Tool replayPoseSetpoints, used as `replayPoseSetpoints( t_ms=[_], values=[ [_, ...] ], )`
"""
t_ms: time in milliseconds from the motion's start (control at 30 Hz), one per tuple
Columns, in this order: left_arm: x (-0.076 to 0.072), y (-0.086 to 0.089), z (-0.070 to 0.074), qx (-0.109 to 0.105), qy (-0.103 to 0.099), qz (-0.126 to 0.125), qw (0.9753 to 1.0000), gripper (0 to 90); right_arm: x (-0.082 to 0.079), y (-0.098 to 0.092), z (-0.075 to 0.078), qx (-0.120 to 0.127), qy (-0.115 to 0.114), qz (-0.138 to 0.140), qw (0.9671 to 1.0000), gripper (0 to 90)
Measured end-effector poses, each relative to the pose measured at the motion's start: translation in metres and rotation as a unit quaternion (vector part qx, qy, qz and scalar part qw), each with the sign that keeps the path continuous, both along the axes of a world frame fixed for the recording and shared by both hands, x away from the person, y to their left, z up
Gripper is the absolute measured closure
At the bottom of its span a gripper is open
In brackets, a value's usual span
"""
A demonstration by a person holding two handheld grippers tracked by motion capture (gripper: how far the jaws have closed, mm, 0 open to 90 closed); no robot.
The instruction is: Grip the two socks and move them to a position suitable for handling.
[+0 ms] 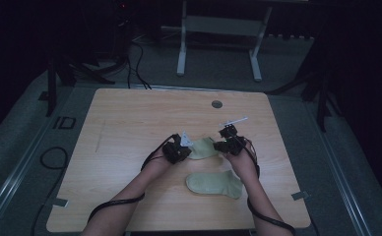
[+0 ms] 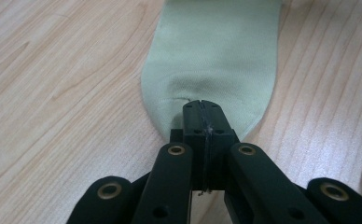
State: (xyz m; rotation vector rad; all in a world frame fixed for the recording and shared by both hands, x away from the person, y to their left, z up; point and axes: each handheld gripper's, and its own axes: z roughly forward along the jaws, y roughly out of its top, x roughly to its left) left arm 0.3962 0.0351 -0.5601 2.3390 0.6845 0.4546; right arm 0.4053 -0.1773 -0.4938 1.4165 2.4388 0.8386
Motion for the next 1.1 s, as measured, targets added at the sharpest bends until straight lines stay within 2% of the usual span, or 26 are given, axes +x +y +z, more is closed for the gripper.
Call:
replayPoseSetpoints(
  t_ms=[100,133,200,267,533,633,700,800,900,933,1000,1100],
  values=[
    [0.000,-0.001,0.000,0.008,-0.006,-0.002,0.9999,89.3,0.004,-0.008,0.000,0.005,0.006,-0.009,0.9999,82.8],
    [0.000,0.000,0.000,0.014,-0.015,0.003,0.9998,89.3,0.008,-0.016,-0.002,0.009,0.013,-0.018,0.9997,82.3],
    [0.002,0.001,-0.001,0.014,-0.022,0.008,0.9996,89.3,0.010,-0.021,-0.004,-0.005,0.014,-0.025,0.9996,82.2],
    [0.003,0.003,-0.002,0.015,-0.028,0.009,0.9995,89.3,0.012,-0.027,-0.007,-0.003,0.020,-0.029,0.9994,82.3],
    [0.006,0.002,-0.001,0.021,-0.027,0.012,0.9993,89.3,0.019,-0.045,-0.025,-0.005,0.042,-0.051,0.9978,81.6],
    [0.006,0.001,-0.001,0.023,-0.027,0.012,0.9993,89.3,0.022,-0.049,-0.028,-0.006,0.042,-0.063,0.9971,78.4],
    [0.006,0.001,0.000,0.025,-0.026,0.013,0.9993,89.3,0.023,-0.052,-0.027,-0.020,0.036,-0.072,0.9965,74.4],
    [0.006,0.001,0.000,0.025,-0.026,0.013,0.9993,89.3,0.023,-0.057,-0.022,-0.016,0.029,-0.082,0.9961,74.0],
    [0.006,0.001,-0.001,0.022,-0.025,0.015,0.9993,89.3,0.021,-0.056,-0.015,-0.010,0.016,-0.078,0.9968,77.5],
    [0.006,0.001,-0.001,0.023,-0.026,0.016,0.9993,89.3,0.021,-0.054,-0.015,-0.010,0.016,-0.072,0.9972,81.2],
    [0.005,0.001,-0.001,0.022,-0.025,0.017,0.9993,89.3,0.021,-0.049,-0.018,-0.015,0.022,-0.061,0.9978,86.9],
    [0.005,0.002,0.000,0.018,-0.020,0.016,0.9995,89.3,0.022,-0.039,-0.025,-0.023,0.030,-0.044,0.9983,89.2]
  ],
)
